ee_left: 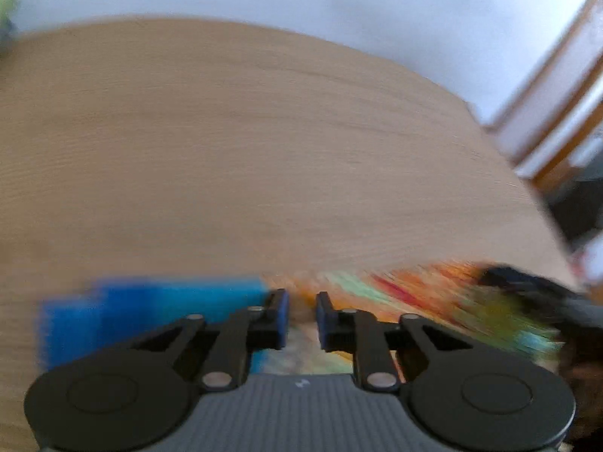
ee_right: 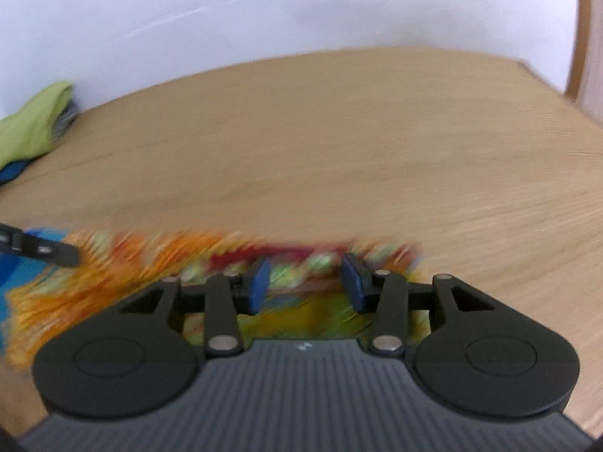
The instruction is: Fold clothes
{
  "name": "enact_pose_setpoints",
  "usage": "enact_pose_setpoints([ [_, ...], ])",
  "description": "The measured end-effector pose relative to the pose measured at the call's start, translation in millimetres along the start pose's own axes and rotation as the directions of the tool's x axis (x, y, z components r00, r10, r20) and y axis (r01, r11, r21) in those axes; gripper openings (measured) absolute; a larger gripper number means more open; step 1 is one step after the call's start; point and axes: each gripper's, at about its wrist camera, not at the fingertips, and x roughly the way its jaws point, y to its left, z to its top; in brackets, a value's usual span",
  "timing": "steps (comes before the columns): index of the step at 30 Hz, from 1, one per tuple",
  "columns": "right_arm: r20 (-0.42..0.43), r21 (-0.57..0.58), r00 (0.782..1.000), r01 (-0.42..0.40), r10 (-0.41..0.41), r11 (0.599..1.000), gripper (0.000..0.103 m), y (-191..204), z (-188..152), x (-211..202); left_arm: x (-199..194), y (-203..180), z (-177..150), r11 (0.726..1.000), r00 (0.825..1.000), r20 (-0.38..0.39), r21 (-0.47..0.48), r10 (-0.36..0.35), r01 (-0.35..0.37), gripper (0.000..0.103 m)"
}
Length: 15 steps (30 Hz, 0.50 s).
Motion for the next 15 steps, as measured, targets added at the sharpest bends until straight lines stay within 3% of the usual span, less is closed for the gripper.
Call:
enact_pose_setpoints([
  [1,0.001,0.003,0.999,0.054,-0.054,0.999,0.045,-8.0,3.4,4.4,-0.5,3.1,1.5,0.998,0.998,0.003,-0.010,0.062,-0.062,0.032],
  [3,-0.009,0.027,0.988,0.153,-0.152,0.988,0.046,-24.7,6.8,6.0,-13.5,11.4,-1.0,0.995,0.998,0.004,-0.074,0.062,-0.062,0.032],
  [8,-0.024,0.185,0.999,0.033,-0.029,0.982,0.045,-69.2,-7.7,-50.1,-58.7,-12.6,-24.0,0.997,0.999,0.044,-0.079,-0.006,0.009,0.047],
  [10,-0.053,0.249,0.999,0.016,-0.003,0.968,0.045,-81.7,-18.7,-69.7,-73.7,-23.1,-34.2,0.998,0.999,0.041,-0.057,-0.034,0.036,0.048],
  [15,-0.096,0.415,0.992,-0.030,0.077,0.909,0.048,-83.7,-46.3,-88.4,-52.8,-59.7,-49.2,0.997,0.997,-0.032,-0.032,-0.070,0.069,0.048],
])
